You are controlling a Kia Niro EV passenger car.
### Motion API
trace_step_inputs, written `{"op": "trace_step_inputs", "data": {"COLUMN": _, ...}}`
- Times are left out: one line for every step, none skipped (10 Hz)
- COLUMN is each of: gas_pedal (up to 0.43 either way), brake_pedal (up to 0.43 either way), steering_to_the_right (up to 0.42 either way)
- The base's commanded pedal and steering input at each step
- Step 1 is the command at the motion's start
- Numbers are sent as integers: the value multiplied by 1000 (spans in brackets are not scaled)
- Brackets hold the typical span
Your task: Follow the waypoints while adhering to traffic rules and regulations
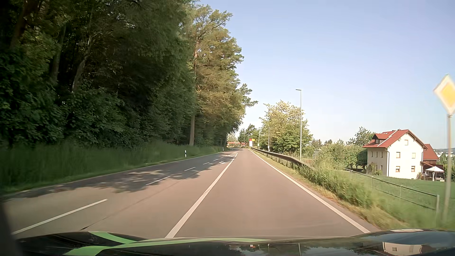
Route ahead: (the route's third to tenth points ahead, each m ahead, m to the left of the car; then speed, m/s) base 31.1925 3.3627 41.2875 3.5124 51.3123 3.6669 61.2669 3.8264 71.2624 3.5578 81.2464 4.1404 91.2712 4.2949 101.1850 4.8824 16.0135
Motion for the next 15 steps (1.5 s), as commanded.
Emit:
{"op": "trace_step_inputs", "data": {"gas_pedal": 138, "brake_pedal": 0, "steering_to_the_right": -6}}
{"op": "trace_step_inputs", "data": {"gas_pedal": 138, "brake_pedal": 0, "steering_to_the_right": -6}}
{"op": "trace_step_inputs", "data": {"gas_pedal": 138, "brake_pedal": 0, "steering_to_the_right": -5}}
{"op": "trace_step_inputs", "data": {"gas_pedal": 110, "brake_pedal": 0, "steering_to_the_right": -5}}
{"op": "trace_step_inputs", "data": {"gas_pedal": 79, "brake_pedal": 0, "steering_to_the_right": -2}}
{"op": "trace_step_inputs", "data": {"gas_pedal": 79, "brake_pedal": 0, "steering_to_the_right": 0}}
{"op": "trace_step_inputs", "data": {"gas_pedal": 79, "brake_pedal": 0, "steering_to_the_right": 1}}
{"op": "trace_step_inputs", "data": {"gas_pedal": 47, "brake_pedal": 0, "steering_to_the_right": 1}}
{"op": "trace_step_inputs", "data": {"gas_pedal": 0, "brake_pedal": 0, "steering_to_the_right": 0}}
{"op": "trace_step_inputs", "data": {"gas_pedal": 0, "brake_pedal": 0, "steering_to_the_right": 0}}
{"op": "trace_step_inputs", "data": {"gas_pedal": 0, "brake_pedal": 0, "steering_to_the_right": 0}}
{"op": "trace_step_inputs", "data": {"gas_pedal": 0, "brake_pedal": 0, "steering_to_the_right": 0}}
{"op": "trace_step_inputs", "data": {"gas_pedal": 0, "brake_pedal": 0, "steering_to_the_right": 0}}
{"op": "trace_step_inputs", "data": {"gas_pedal": 0, "brake_pedal": 0, "steering_to_the_right": 0}}
{"op": "trace_step_inputs", "data": {"gas_pedal": 0, "brake_pedal": 0, "steering_to_the_right": 2}}
